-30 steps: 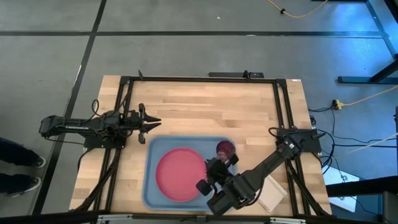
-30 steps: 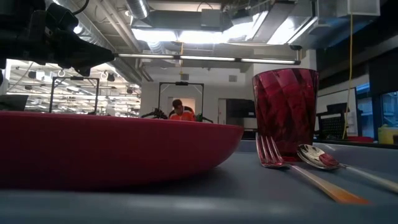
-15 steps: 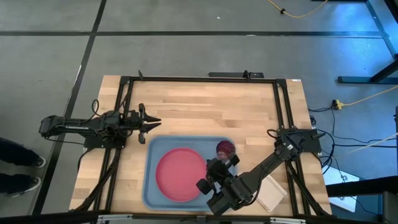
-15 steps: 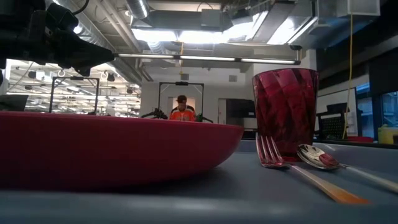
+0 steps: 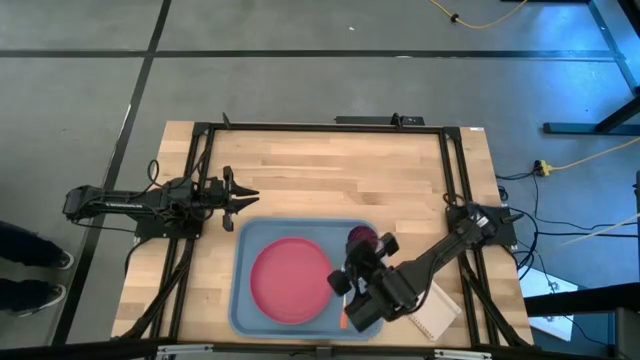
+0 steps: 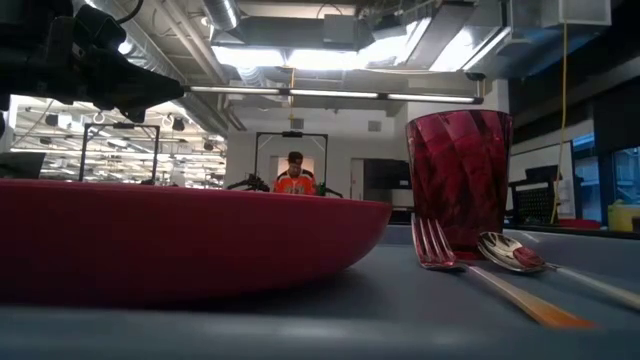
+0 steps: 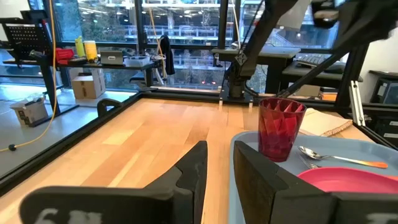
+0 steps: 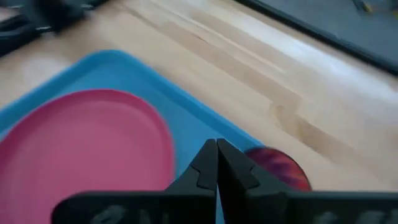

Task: Pick and place plate/cup/fork/spoon on tray
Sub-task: Adjust the red cup

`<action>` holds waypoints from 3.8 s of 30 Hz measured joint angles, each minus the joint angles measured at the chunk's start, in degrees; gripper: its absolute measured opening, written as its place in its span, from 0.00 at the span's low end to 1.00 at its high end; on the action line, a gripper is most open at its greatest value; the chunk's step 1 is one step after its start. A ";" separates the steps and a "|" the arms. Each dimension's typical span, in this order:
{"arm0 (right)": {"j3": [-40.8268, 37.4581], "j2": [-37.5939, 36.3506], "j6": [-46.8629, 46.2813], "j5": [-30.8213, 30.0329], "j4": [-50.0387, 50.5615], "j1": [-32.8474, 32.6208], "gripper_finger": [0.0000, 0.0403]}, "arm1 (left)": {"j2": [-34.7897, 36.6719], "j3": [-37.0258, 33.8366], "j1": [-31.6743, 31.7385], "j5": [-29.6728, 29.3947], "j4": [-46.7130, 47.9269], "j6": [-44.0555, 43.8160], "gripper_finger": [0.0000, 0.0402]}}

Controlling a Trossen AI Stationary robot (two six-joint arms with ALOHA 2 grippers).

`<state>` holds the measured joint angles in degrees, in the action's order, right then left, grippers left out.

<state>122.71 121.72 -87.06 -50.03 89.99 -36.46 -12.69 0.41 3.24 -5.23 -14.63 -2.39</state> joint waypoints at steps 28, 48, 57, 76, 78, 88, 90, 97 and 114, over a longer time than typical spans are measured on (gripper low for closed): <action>-43.66 -18.48 -46.34 14.20 -12.84 -4.66 0.00 | 0.00 0.00 0.00 0.00 0.00 0.00 0.18; -46.39 -18.46 -37.95 17.79 -22.29 1.16 0.00 | 0.00 0.01 0.00 0.00 0.00 0.02 0.18; -46.39 -18.46 -34.09 17.78 -23.70 2.63 0.00 | 0.01 0.00 -0.01 0.00 0.00 0.02 0.18; -46.39 -18.43 -23.01 18.07 -29.83 7.30 0.00 | 0.00 0.02 -0.01 0.00 0.00 0.02 0.18; -46.39 -18.43 -21.85 18.11 -30.48 7.52 0.00 | 0.00 0.00 0.00 0.00 0.00 0.02 0.18; -46.39 -18.41 -18.90 18.10 -32.10 8.61 0.00 | 0.01 0.00 -0.02 0.00 0.00 0.01 0.18; -46.39 -18.41 -18.87 18.04 -32.32 8.63 0.00 | 0.00 0.00 -0.02 0.00 0.00 0.00 0.18; -46.39 -18.41 -16.22 17.58 -34.01 8.78 0.00 | 0.00 0.00 -0.02 0.00 0.00 0.01 0.18; -46.39 -18.41 -13.30 17.17 -35.40 9.04 0.00 | 0.00 0.00 -0.02 0.00 0.00 0.02 0.18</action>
<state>76.31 103.31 -100.36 -32.86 54.59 -27.42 -12.69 0.40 3.22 -5.23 -14.63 -2.37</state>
